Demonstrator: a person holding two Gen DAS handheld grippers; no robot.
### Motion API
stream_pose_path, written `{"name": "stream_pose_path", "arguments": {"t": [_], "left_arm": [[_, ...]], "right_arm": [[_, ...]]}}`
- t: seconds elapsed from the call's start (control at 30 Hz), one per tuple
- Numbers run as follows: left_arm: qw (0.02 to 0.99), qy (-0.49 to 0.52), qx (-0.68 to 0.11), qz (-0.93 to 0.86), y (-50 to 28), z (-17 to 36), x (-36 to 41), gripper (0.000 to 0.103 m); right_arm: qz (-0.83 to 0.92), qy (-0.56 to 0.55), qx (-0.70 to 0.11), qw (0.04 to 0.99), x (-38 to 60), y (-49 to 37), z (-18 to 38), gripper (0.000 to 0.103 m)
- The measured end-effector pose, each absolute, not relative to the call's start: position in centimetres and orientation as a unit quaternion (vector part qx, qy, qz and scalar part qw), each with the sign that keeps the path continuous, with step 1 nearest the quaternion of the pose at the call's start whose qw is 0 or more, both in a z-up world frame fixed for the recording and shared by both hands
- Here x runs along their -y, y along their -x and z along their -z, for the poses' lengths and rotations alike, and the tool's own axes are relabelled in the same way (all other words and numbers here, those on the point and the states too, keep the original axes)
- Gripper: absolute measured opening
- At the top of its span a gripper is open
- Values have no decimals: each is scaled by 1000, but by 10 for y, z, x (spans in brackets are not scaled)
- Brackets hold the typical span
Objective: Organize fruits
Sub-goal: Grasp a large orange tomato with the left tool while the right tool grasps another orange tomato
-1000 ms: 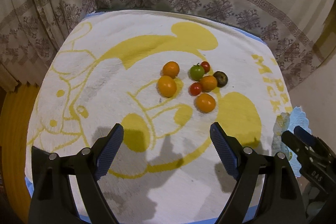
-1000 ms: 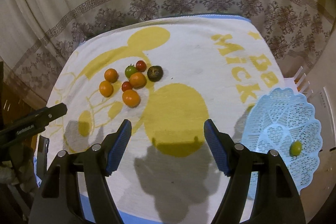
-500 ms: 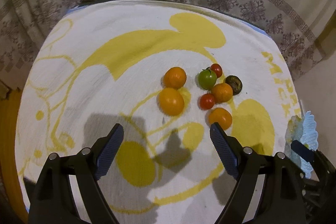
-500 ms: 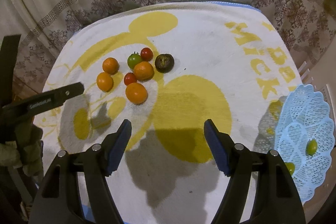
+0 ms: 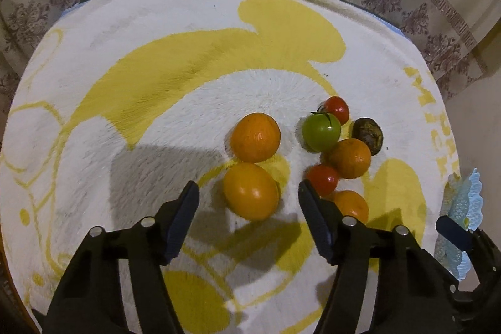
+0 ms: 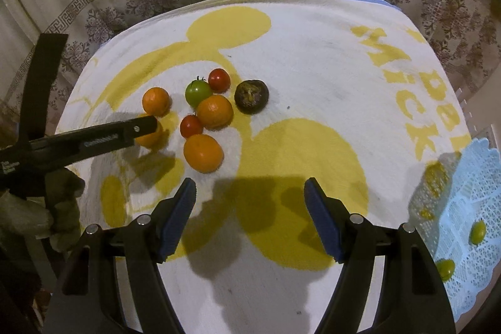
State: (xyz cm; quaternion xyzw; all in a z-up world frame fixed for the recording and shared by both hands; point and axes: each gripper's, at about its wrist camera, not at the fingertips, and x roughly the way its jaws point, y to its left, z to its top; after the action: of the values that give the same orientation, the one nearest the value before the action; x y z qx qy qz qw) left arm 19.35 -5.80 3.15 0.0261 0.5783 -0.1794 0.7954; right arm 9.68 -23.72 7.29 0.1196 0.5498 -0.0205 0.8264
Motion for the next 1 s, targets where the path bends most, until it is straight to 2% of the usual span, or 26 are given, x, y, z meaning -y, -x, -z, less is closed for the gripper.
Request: {"name": "stream_pose_path", "arguments": {"t": [0.13,0.27,0.8,1.0], "left_arm": [[784,-25,-593,184,-200,-21,60,45],[781,-16,-592,199,-200,-18,58,39],[790,-6,-581,198,-187,-35,34,38],[791,4,-583,184,-184,-37,21,38]], "right_arm": [[13,-117,-555,823,231,-108,-66,73],[5,-115,-558,822,225,-117,-61,73],[-21,-99,-578,810,199,-155,-28,73],[-14,-71,-587,806,192,-161,-11,60]]}}
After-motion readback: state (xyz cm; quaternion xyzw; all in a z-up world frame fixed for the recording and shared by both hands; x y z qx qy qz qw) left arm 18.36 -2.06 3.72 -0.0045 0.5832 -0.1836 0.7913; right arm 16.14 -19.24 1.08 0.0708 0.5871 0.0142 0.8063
